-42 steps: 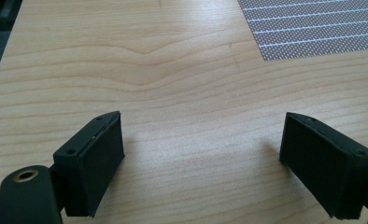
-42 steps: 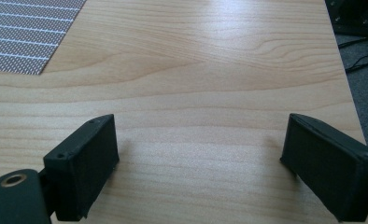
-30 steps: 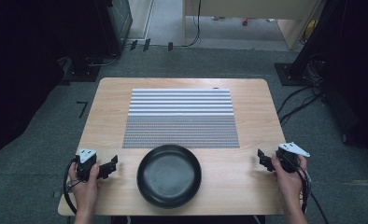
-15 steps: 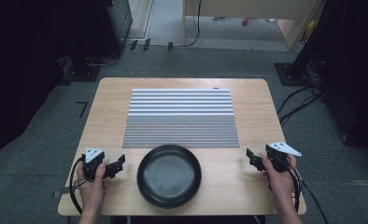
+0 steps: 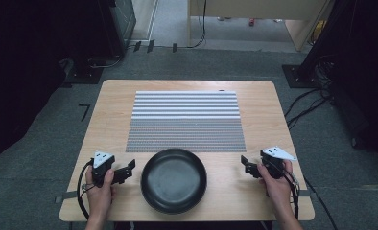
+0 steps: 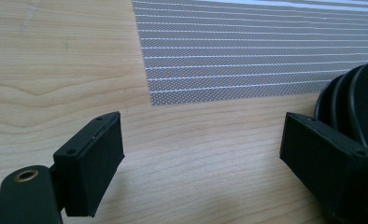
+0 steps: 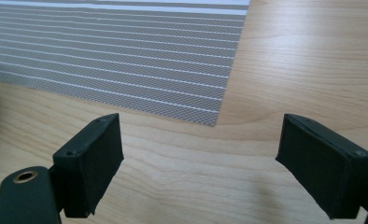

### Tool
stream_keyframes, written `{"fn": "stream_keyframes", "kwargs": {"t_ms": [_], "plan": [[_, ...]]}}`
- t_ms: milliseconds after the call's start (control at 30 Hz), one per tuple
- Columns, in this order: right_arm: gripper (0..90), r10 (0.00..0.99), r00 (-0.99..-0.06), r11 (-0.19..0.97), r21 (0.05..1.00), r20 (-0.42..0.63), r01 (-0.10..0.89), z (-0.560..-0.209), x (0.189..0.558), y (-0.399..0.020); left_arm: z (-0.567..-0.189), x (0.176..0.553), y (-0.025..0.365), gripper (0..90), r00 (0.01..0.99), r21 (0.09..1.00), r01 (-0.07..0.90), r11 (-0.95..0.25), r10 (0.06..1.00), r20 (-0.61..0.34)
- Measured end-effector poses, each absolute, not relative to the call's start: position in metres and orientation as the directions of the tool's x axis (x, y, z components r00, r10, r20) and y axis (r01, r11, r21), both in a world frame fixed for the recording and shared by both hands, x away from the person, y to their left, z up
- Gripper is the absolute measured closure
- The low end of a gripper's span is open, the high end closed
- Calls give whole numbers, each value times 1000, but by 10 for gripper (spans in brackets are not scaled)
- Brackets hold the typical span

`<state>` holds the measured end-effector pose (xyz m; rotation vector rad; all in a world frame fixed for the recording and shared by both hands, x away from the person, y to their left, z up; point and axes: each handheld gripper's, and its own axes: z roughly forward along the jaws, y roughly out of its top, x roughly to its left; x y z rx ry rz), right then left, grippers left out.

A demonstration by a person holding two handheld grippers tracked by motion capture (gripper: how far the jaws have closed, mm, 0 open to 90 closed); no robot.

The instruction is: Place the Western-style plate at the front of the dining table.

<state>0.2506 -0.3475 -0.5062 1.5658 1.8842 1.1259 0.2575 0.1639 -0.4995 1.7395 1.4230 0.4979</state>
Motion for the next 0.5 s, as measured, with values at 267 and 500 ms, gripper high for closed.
{"fn": "stream_keyframes", "kwargs": {"t_ms": [267, 500], "plan": [[135, 933, -313, 49, 800, 177, 598, -508, 249, -329, -498, 256, 156, 132, 313, 790, 611, -39, 929, -196], [134, 923, -334, 54, 799, 189, 600, -508, 246, -317, -495, 253, 149, 135, 349, 801, 596, -51, 916, -201]]}}
